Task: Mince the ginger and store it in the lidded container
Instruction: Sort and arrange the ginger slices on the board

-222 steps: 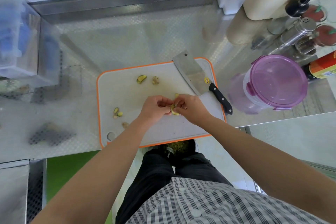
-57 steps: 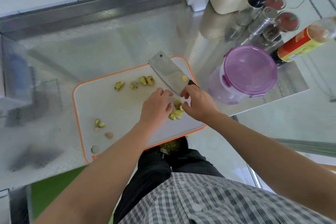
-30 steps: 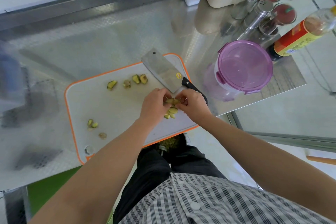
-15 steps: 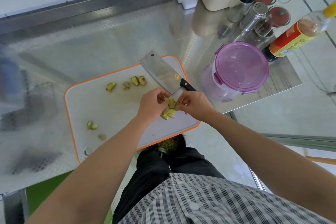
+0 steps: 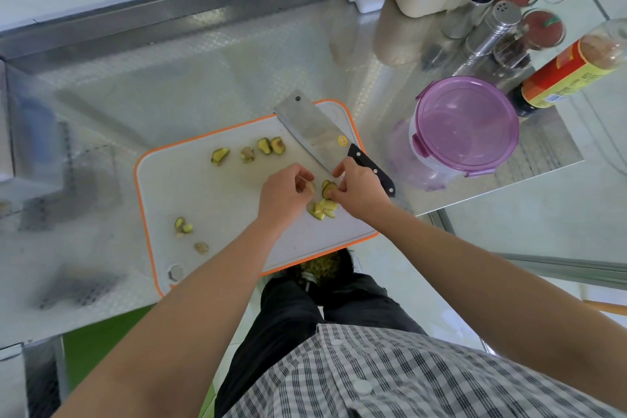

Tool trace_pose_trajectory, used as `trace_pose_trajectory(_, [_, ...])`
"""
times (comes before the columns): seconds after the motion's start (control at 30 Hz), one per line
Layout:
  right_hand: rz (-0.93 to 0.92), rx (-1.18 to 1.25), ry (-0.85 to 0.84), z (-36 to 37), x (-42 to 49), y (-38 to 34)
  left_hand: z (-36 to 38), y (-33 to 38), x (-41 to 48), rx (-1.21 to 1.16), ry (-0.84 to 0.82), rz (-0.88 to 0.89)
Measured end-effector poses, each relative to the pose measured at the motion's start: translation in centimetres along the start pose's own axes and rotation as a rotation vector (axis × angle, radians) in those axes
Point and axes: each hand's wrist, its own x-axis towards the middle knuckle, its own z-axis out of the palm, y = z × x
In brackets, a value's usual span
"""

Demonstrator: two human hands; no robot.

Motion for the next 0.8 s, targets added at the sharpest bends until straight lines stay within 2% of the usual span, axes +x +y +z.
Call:
trace_pose_trajectory(0.13, [-0.079,-0.117,0.055,0.2,-0.3,0.0,-0.1,-0.3,0.0,0.13,0.012,0.029])
trace_pose_trajectory(0.23, [-0.15,-0.167,0.025,0.3,-0.1,0.0,-0.4,-0.3,-0.1,0.21,0.032,0.063])
trace_pose_trajectory(0.4, [-0.171,0.056,0.055,-0.5,0.0,0.1,-0.9,-0.2,-0.6,0.125,0.043,0.217])
trace_pose_trajectory(0.63, [-0.146,0.143,0.102,0.3,0.1,-0.1,0.2,0.6,-0.8,0.167,-0.013,0.316])
trace_pose_trajectory(0.73, [-0.127,0.16,0.091,0.4,0.0,0.1,0.2,0.3,-1.0,0.177,-0.037,0.31])
trace_pose_trajectory(0.8, [-0.095,0.236,0.085,0.1,0.0,-0.1,0.1,0.2,-0.9,0.089,-0.043,0.222])
